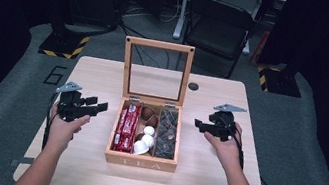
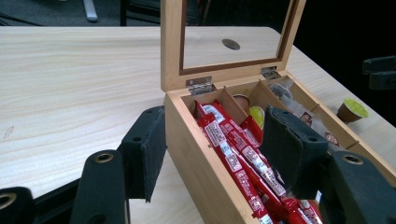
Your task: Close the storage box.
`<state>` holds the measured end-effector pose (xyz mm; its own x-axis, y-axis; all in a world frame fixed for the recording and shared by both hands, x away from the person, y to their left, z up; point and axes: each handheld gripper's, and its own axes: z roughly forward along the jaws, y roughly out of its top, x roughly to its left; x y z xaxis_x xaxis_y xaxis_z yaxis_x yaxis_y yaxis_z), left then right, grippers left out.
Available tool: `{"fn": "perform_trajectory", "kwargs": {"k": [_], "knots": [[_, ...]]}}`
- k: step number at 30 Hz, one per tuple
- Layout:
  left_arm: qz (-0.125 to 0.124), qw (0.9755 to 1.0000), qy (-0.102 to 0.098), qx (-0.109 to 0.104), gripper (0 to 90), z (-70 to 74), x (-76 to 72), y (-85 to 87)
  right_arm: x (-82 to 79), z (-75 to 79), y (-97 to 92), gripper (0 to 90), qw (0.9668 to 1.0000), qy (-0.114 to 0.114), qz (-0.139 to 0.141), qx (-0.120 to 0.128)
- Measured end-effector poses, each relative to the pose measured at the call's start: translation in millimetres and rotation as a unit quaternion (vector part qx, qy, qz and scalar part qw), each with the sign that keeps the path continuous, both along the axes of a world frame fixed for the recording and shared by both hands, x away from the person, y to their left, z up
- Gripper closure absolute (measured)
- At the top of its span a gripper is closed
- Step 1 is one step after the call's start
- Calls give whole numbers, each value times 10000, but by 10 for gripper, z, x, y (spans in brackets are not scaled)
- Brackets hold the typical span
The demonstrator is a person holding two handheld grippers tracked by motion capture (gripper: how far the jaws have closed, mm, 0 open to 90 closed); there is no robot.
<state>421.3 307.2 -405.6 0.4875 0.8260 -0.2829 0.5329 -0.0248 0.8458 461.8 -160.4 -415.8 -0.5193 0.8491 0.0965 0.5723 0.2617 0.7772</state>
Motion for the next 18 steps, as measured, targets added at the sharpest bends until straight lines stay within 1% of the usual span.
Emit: {"fn": "perform_trajectory", "kwargs": {"k": [3,7,9,10,11,13,15,17,18], "knots": [[-55,10000,26,-8,401,-1,14,-19,1,69,80,347,9999,-11,111,80],[-128,9999,57,7,405,1,33,-55,16,151,161,351,9998,-35,211,54],[-150,9998,65,58,406,7,46,-69,25,184,190,352,9997,-31,244,95],[-136,9999,46,39,406,5,54,-77,36,206,210,354,9996,-32,259,93],[-155,9998,74,44,405,8,59,-84,40,221,222,356,9996,-26,269,106],[-173,9998,70,74,405,21,79,-97,56,261,255,359,9994,-48,318,119],[-173,9998,59,49,405,51,98,-108,67,293,277,362,9993,-37,348,129],[-190,9998,32,-20,405,80,122,-119,84,328,299,369,9992,-40,372,137],[-219,9997,66,-41,404,91,135,-125,94,345,310,373,9992,-37,374,134]]}}
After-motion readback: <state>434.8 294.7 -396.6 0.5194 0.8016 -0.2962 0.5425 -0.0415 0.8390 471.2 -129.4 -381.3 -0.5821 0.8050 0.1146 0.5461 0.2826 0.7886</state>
